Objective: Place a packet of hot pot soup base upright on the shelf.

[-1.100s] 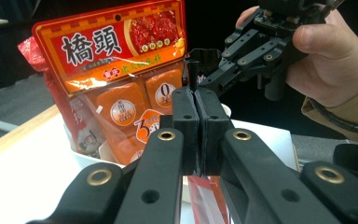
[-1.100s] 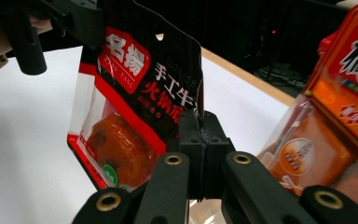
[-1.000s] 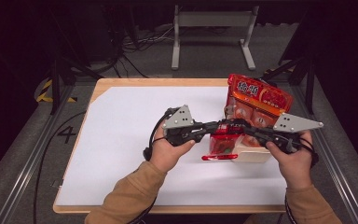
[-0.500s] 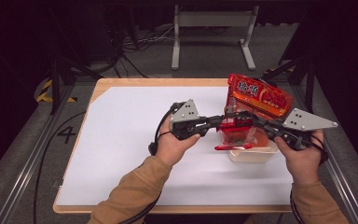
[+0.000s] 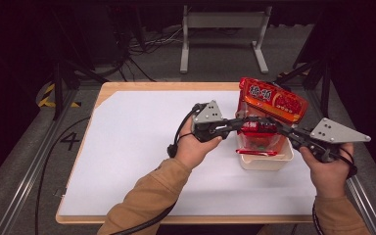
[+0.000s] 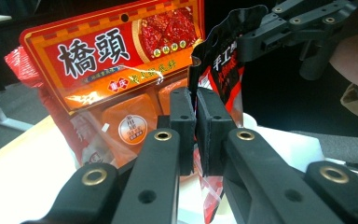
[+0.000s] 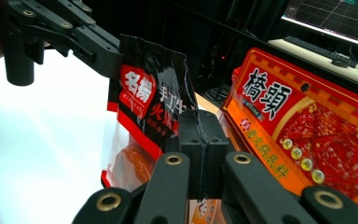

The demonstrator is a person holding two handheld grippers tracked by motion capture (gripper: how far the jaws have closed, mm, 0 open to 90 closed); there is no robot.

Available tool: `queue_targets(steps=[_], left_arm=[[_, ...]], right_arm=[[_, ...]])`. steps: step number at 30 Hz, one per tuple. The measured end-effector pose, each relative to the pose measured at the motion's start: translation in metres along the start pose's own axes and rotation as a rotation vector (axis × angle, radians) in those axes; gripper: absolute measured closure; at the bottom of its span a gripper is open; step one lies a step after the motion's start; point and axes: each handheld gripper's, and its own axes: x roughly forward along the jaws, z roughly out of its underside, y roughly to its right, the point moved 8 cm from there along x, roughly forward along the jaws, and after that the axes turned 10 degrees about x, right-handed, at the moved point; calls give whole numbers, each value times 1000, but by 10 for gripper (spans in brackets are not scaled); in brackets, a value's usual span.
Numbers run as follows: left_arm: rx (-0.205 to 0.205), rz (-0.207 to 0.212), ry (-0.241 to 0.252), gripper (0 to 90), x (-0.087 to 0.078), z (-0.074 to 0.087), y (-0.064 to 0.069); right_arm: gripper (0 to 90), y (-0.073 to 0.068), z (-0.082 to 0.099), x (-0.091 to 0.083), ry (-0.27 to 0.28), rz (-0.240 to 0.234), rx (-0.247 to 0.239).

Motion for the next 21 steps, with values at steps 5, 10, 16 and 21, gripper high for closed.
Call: queue_targets(steps=[5,10,16,21], left_arm=[[2,1,-10,865,7,1,0],[0,8,-21,864,14,5,0],[-11,31,-39,860,20,9,3],[-28,59,-66,857,24,14,4]], right_arm=[[900,4,4,-2,1,11,6],[900,6,11,-3,-6,22,7],[900,9,19,-6,-18,25,26],[900,9,26,-6,-36,30,37]])
